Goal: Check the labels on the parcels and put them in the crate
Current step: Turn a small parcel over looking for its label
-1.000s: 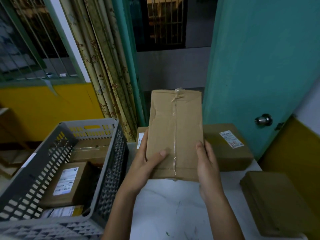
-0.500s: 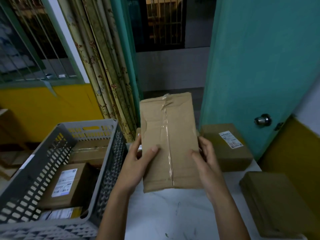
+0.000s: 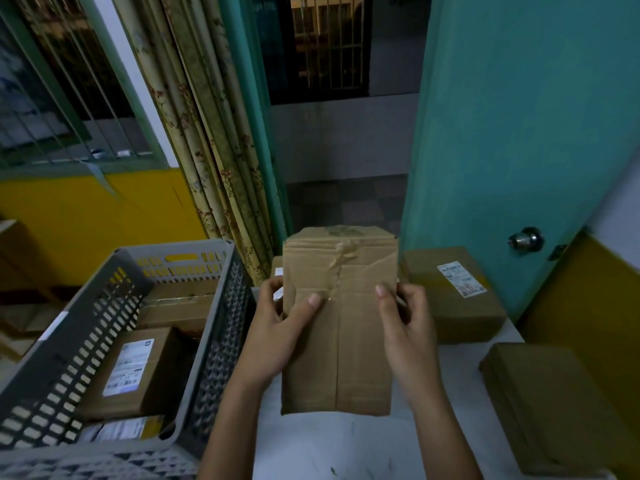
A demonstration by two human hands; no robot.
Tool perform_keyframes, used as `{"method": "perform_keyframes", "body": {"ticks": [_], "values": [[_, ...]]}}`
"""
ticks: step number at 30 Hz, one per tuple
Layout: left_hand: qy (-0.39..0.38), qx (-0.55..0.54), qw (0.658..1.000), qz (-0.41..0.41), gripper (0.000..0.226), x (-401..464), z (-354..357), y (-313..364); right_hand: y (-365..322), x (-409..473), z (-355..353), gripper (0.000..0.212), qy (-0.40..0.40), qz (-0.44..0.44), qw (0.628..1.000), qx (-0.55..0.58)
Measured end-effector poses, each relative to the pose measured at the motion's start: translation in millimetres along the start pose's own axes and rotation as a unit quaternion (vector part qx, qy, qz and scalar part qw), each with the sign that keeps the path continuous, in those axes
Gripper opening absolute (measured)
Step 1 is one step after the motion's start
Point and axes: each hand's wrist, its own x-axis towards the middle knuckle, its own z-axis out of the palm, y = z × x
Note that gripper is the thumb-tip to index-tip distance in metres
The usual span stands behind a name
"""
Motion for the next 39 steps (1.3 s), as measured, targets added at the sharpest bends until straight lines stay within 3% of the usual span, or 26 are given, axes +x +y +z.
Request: {"method": "perform_keyframes", "body": {"ticks": [4,6,11,14,18,22,27,33,39], "values": [[0.006,0.058,0.995,0.08,0.058,2,4,5,4,3,-1,0.03,-0.017,-0.007,1.0,-0.019],[-0.002,0.064,0.994,0.091,0.054,1,2,1,5,4,-2,0.037,-0.051,-0.009,0.998,-0.022],[0.017,-0.009,0.999,0.033,0.071,-5,5,5,-7,0,1,0.041,-0.024,0.0,1.0,0.019],[0.054,-0.003,0.998,0.012,0.065,-4,11,5,-13,-2,8,0.044,0.027,0.002,1.0,0.014],[0.053,-0.002,0.999,0.007,0.045,0,14,-5,-3,0,12,0.015,0.051,-0.009,0.999,0.007],[0.029,-0.01,1.0,-0.006,0.058,2,13,-7,3,3,10,0.017,0.025,-0.008,1.0,-0.007],[0.034,-0.029,0.999,-0.013,0.081,2,16,-1,3,1,12,0.055,0.032,-0.019,0.999,-0.015],[0.041,-0.042,0.998,0.0,0.083,0,20,5,4,2,8,0.037,0.022,-0.043,0.998,-0.028],[0.086,-0.003,0.996,-0.004,0.1,4,17,-6,2,-2,4,0.049,0.027,-0.084,0.995,-0.041]]}}
